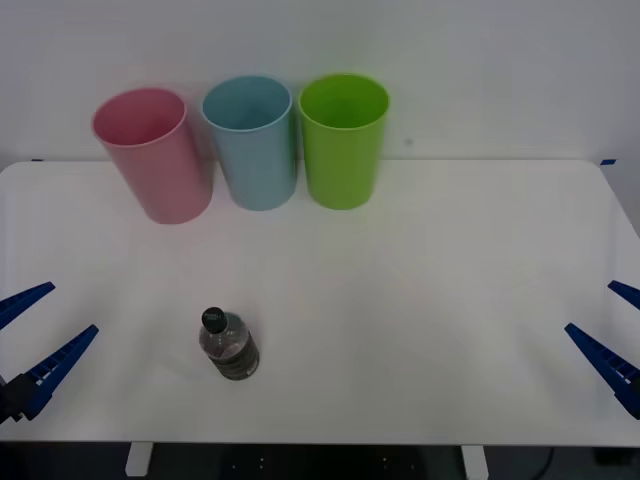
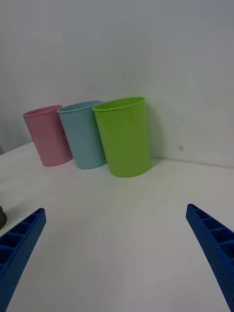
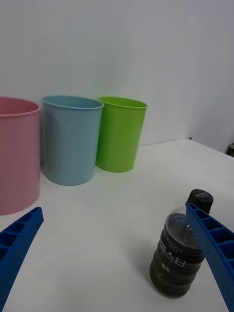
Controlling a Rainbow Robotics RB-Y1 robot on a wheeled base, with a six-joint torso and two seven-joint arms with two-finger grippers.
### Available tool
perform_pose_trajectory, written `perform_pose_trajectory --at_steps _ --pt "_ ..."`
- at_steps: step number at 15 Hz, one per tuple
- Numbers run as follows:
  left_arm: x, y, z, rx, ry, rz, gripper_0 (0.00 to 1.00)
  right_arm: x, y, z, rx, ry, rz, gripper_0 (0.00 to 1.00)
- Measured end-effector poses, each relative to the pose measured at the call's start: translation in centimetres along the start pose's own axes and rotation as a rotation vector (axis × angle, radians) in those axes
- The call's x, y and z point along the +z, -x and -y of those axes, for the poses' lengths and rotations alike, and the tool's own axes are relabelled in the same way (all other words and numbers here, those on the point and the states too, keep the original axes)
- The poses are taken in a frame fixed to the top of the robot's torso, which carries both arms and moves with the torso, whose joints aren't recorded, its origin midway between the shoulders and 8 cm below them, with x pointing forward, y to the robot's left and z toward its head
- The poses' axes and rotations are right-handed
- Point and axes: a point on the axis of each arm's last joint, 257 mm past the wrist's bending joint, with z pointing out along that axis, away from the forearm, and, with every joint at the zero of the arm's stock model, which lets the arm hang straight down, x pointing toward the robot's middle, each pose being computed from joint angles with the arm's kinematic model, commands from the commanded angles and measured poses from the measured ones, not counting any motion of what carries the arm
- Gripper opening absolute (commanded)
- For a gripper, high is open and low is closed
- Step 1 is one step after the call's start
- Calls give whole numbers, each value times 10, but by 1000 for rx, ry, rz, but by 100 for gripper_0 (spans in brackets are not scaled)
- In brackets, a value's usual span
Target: Grasp the object on the table and drop it into the matching bin: aluminum can to the light blue bin, PET bottle to the pink bin.
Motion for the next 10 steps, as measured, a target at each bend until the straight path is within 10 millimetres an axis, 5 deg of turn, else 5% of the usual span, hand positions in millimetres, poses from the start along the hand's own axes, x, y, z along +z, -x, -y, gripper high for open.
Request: perform_pose_trajectory --at_steps 10 --pt "2 -14 -3 -48 6 -4 100 0 0 0 0 0 0 100"
